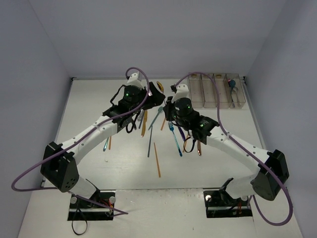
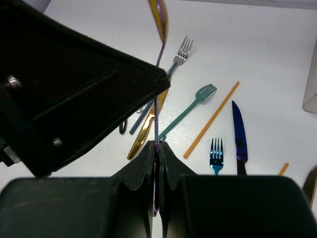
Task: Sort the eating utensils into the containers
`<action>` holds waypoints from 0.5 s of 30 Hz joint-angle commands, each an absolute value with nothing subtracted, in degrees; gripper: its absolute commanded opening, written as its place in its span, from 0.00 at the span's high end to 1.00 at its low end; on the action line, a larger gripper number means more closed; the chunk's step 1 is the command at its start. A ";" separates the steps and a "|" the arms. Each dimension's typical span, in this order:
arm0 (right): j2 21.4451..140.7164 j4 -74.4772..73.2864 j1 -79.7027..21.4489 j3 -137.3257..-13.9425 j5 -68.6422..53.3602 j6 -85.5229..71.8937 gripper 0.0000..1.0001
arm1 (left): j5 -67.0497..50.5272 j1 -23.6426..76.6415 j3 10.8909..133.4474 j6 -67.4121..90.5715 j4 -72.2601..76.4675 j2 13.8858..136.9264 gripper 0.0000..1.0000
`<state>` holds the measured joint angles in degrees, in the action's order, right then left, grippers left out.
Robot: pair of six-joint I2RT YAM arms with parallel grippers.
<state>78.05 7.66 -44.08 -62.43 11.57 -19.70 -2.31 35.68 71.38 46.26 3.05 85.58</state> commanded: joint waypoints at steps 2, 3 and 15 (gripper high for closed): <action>75.21 9.96 -37.23 -64.17 15.88 -15.34 1.00 | 6.25 35.26 74.84 36.68 -5.33 79.43 0.27; 75.34 9.37 -35.60 -64.35 15.50 -15.04 1.00 | 7.61 34.92 74.75 35.36 -7.10 78.57 0.27; 87.38 8.79 -1.21 -75.47 2.21 1.43 1.00 | 5.77 22.43 67.15 21.57 -20.25 70.14 0.26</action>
